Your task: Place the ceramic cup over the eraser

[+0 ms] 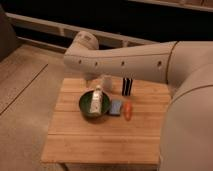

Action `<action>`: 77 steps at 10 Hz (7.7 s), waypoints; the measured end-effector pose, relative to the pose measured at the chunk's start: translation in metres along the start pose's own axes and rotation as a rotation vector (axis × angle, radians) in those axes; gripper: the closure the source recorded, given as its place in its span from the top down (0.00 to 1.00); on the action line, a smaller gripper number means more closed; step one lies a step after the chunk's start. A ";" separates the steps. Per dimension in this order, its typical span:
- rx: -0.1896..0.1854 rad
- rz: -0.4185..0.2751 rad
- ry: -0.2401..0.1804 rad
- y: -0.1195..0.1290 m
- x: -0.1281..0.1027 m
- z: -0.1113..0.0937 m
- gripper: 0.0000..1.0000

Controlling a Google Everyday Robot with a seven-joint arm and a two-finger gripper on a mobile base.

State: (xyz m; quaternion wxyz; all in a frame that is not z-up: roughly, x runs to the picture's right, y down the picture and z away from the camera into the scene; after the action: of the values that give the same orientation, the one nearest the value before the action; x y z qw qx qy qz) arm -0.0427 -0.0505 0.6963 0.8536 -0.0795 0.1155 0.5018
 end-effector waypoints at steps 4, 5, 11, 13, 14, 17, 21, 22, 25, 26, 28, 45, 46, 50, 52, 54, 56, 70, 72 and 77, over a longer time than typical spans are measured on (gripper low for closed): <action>0.025 -0.062 0.059 0.019 0.016 0.012 0.65; 0.059 -0.094 0.105 0.015 0.026 0.022 0.65; 0.095 -0.261 0.125 -0.042 -0.010 0.077 0.65; 0.078 -0.266 0.066 -0.067 -0.030 0.080 0.65; 0.078 -0.261 0.041 -0.083 -0.036 0.080 0.65; 0.072 -0.266 0.031 -0.080 -0.040 0.079 0.65; 0.093 -0.206 -0.006 -0.099 -0.045 0.081 0.65; 0.084 -0.166 -0.049 -0.108 -0.053 0.085 0.65; -0.029 -0.084 -0.212 -0.127 -0.081 0.120 0.65; -0.069 -0.075 -0.243 -0.129 -0.085 0.136 0.65; -0.179 -0.079 -0.311 -0.128 -0.093 0.179 0.65; -0.323 -0.093 -0.190 -0.103 -0.086 0.246 0.65; -0.345 -0.090 -0.170 -0.098 -0.083 0.255 0.65; -0.399 -0.094 -0.109 -0.085 -0.078 0.276 0.64; -0.404 -0.095 -0.097 -0.088 -0.079 0.281 0.49; -0.414 -0.098 -0.095 -0.090 -0.082 0.283 0.27; -0.423 -0.100 -0.090 -0.090 -0.084 0.283 0.09; -0.179 -0.281 -0.304 -0.148 -0.225 0.144 0.00; -0.186 -0.253 -0.331 -0.146 -0.231 0.128 0.00; -0.188 -0.251 -0.326 -0.144 -0.229 0.126 0.00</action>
State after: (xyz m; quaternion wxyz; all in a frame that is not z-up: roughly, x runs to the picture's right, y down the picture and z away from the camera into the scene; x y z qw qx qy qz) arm -0.0094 -0.2806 0.8837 0.9055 -0.0906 -0.0820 0.4063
